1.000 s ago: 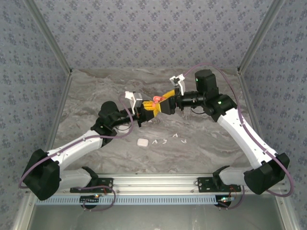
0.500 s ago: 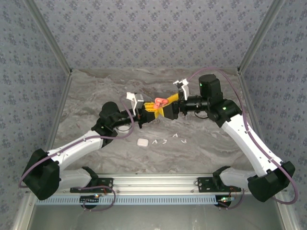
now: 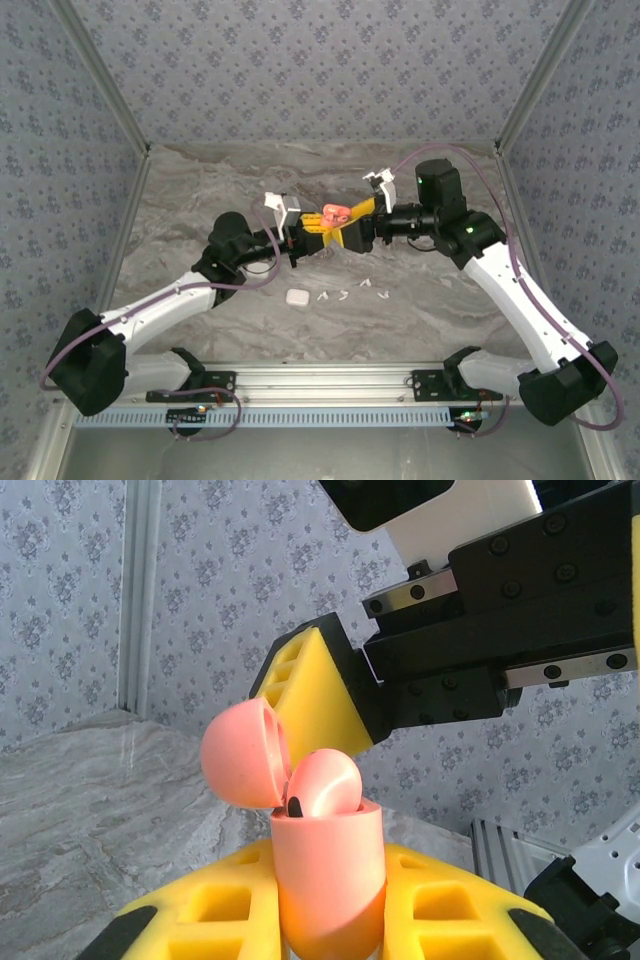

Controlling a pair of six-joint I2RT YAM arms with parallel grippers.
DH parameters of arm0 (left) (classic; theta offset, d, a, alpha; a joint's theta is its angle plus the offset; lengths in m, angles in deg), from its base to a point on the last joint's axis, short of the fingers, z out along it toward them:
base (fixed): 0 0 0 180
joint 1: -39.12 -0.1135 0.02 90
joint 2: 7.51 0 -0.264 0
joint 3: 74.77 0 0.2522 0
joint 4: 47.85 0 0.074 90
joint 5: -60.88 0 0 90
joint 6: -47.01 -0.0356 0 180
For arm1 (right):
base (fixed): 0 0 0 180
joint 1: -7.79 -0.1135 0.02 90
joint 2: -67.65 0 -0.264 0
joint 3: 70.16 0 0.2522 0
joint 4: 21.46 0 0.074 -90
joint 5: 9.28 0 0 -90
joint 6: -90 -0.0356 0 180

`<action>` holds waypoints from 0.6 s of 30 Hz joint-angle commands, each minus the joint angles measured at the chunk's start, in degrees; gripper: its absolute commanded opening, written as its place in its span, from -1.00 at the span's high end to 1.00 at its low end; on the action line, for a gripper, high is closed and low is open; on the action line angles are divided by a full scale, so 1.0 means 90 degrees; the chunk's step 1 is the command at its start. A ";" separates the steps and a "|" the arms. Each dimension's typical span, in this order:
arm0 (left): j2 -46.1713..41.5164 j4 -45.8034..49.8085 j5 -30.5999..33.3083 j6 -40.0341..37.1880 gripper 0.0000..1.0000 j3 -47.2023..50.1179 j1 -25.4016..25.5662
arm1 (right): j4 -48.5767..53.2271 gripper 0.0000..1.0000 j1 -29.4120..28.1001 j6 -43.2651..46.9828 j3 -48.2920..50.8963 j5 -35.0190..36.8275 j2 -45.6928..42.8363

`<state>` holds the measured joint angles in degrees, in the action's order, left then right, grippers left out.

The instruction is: Insert wireless bluetooth earbuds into charging case

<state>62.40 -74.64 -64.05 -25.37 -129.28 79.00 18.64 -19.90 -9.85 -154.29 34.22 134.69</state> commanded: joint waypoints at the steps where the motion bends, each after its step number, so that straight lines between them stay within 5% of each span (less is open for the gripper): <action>1: 0.0084 -0.0152 0.0123 -0.0007 1.00 -0.0167 -0.0035 | -0.0148 -1.00 -0.0078 -0.0026 0.0084 -0.0146 -0.0099; 18: 0.0074 -0.0123 0.0151 -0.0023 1.00 -0.0157 -0.0027 | -0.0650 -1.00 -0.0088 -0.0056 0.0480 -0.0121 -0.0634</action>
<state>62.80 -74.73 -63.66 -25.37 -129.31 79.00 15.61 -19.94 -10.11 -151.45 34.81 131.74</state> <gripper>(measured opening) 0.199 0.998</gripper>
